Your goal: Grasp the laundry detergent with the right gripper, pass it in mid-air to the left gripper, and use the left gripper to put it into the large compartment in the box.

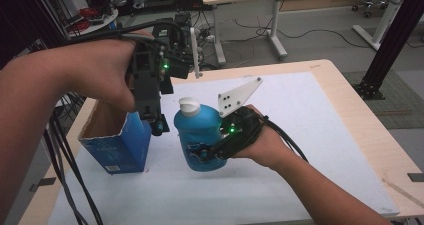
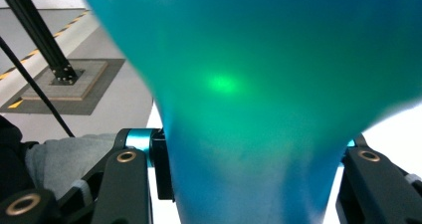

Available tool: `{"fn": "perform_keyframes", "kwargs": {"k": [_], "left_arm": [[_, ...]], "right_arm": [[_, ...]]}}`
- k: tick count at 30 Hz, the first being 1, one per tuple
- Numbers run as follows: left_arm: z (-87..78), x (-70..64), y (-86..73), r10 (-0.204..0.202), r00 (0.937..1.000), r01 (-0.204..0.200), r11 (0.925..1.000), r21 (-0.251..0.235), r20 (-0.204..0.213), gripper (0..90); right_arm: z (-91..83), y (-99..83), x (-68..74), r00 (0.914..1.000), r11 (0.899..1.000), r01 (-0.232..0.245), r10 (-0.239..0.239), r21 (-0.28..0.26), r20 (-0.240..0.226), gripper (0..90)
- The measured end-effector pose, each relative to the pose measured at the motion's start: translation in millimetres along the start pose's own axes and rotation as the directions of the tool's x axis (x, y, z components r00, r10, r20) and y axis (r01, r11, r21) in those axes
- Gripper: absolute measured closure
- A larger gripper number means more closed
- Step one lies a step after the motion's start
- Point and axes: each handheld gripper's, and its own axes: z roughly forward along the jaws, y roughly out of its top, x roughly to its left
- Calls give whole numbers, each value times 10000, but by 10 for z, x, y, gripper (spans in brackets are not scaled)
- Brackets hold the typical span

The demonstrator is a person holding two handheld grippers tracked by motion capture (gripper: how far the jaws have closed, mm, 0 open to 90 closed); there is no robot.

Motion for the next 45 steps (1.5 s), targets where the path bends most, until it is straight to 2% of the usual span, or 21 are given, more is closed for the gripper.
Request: {"fn": "perform_keyframes", "kwargs": {"k": [7, 16, 21, 30, 45], "left_arm": [[37, 2, 27, -10, 10000, 11, 10000, 81, -91, 18], [123, 7, 27, -197, 9997, 200, 9996, 213, -170, 18], [184, 12, 34, -170, 9997, 174, 9996, 224, -187, 18], [302, 5, 35, -256, 9994, 264, 9989, 375, -214, 18], [312, -17, 60, -265, 9986, 287, 9984, 489, -452, 42]], "right_arm": [[138, 98, 12, 9994, 9998, 161, -164, -98, -306, 462], [215, 195, 8, 9990, 9999, 130, -132, -64, -438, 464], [260, 253, 12, 9986, 9997, 172, -182, -192, -489, 464], [311, 262, 13, 9985, 9996, 90, -103, -257, -536, 464], [311, 260, 10, 9985, 9997, -39, 25, -261, -539, 465]]}}
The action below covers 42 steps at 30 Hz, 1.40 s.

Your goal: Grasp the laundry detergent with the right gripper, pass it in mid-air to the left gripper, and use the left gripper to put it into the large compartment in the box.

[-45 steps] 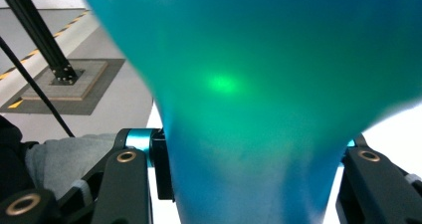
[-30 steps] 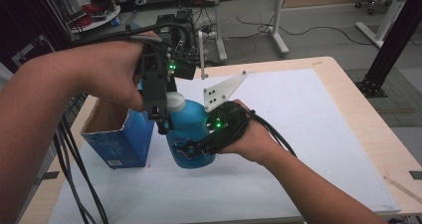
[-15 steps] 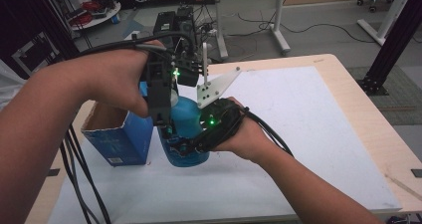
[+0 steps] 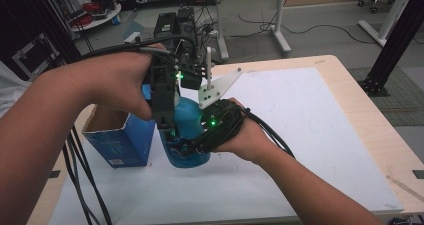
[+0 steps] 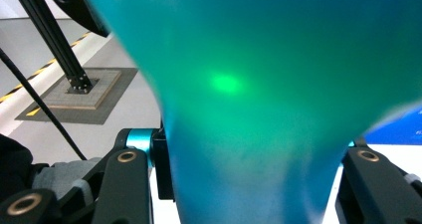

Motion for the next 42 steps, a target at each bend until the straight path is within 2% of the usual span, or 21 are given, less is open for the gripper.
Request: {"fn": "perform_keyframes", "kwargs": {"k": [2, 4, 13, 18, 24, 34, 42], "left_arm": [[3, 1, -7, -71, 10000, 71, 10000, 0, -45, 42], [0, 7, -13, -94, 10000, 94, 10000, 24, 21, 101], [11, 6, 5, -99, 9998, 100, 9999, 61, -155, 102], [17, 2, 19, -95, 9998, 97, 9999, 102, -165, 149], [15, 3, 28, -123, 9996, 124, 9999, 43, -260, 152], [19, -4, 33, -106, 9994, 108, 9999, 58, -344, 221], [38, -14, 36, -142, 9995, 142, 9999, 5, -299, 244]], "right_arm": [[-2, -1, -4, 10000, 10000, 34, -34, -12, 33, 464], [-2, -1, -5, 10000, 10000, 40, -40, -18, 40, 465], [4, -4, -9, 10000, 10000, -19, 19, -1, 31, 465], [4, -5, -8, 10000, 10000, -49, 49, 35, 71, 465], [4, -5, -13, 10000, 10000, -5, 5, 1, 69, 466], [8, -7, -21, 10000, 10000, -44, 44, -13, 56, 466], [14, -11, -23, 10000, 10000, -30, 30, 8, 91, 466]]}}
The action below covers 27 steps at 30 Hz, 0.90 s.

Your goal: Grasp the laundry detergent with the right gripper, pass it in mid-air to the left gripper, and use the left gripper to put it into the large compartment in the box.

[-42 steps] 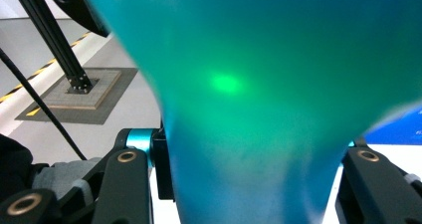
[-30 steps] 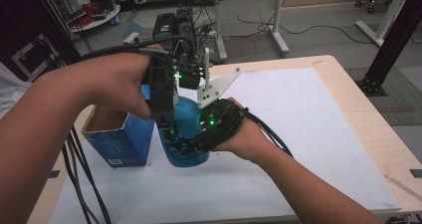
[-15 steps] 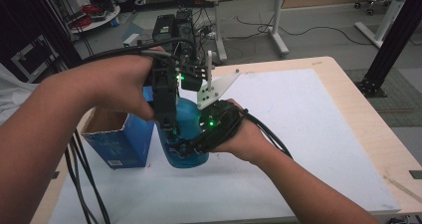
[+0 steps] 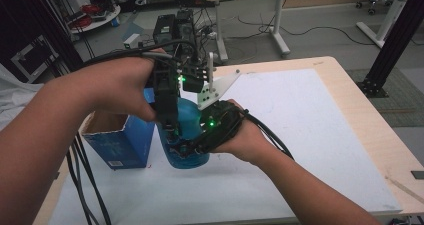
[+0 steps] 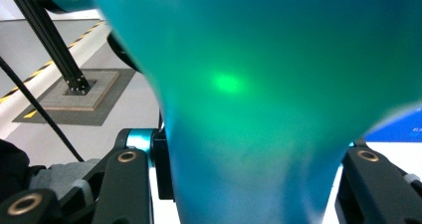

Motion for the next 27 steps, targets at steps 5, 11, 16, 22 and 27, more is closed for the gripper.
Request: {"fn": "perform_keyframes", "kwargs": {"k": [5, 11, 16, 22, 27], "left_arm": [[0, -3, -3, -21, 9999, 21, 10000, 42, 101, 275], [-8, -5, -4, 54, 9998, -53, 10000, -44, 207, 318], [-23, -23, 5, 6, 9996, -3, 9999, -111, 298, 380], [-36, -36, 26, -34, 9997, 32, 10000, 71, 223, 384], [-50, -53, 36, -118, 9997, 116, 9999, 104, 196, 385]], "right_arm": [[3, -1, -2, 10000, 10000, -11, 11, -26, -6, 466], [3, 0, -5, 10000, 10000, -36, 36, -92, -18, 467], [-11, 1, -4, 9999, 9998, -108, 107, -146, -68, 468], [-22, 4, 3, 9999, 9998, -81, 79, -183, -77, 467], [-30, 7, 10, 9999, 9998, -36, 34, -209, -99, 460]]}}
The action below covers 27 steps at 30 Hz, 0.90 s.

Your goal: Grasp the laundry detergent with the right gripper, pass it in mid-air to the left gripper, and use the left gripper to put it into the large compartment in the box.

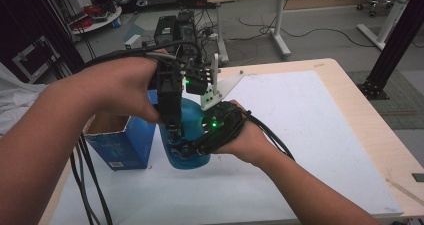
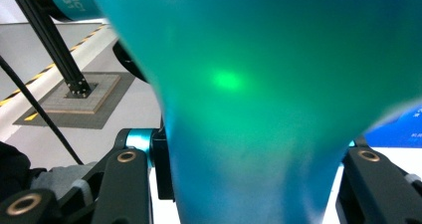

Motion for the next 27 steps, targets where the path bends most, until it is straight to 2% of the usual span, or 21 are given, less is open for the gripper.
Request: {"fn": "perform_keyframes", "kwargs": {"k": [3, 5, 7, 10, 12, 15, 20, 21, 24, 27], "left_arm": [[-17, 4, 2, 54, 10000, -54, 10000, -24, -7, 385], [-33, 11, 0, 119, 9999, -118, 9999, -124, 43, 385], [-45, 10, -11, -3, 10000, 4, 9999, -134, 31, 385], [-47, 24, -25, -51, 10000, 51, 10000, -76, 3, 385], [-40, 31, -31, -130, 9999, 130, 9999, -4, 4, 385], [-25, 42, -40, -171, 9998, 171, 9998, 79, 52, 385], [-32, 66, -76, -314, 9994, 312, 9994, 160, 139, 385], [-35, 69, -84, -349, 9993, 346, 9993, 165, 157, 385], [-55, 83, -129, -550, 9982, 545, 9984, 174, 246, 384], [-100, 108, -190, -773, 9965, 765, 9968, 232, 324, 384]], "right_arm": [[-5, -1, 4, 10000, 10000, -13, 13, -90, 48, 443], [-22, -13, 0, 9999, 9997, -116, 115, -217, -77, 419], [-47, -35, -1, 9996, 9991, -214, 207, -358, -192, 355], [-101, -73, 0, 9991, 9984, -398, 393, -410, -129, 274], [-148, -93, 11, 9991, 9984, -416, 420, -392, 83, 223], [-247, -119, 21, 9989, 9987, -344, 355, -369, 291, 223], [-421, -128, -1, 9964, 9977, -490, 520, -463, 663, 195], [-466, -133, -13, 9947, 9976, -510, 549, -470, 870, 137], [-565, -160, -54, 9908, 9968, -743, 772, -294, 1109, 130], [-666, -186, -73, 9879, 9969, -786, 784, -39, 1340, 127]]}}
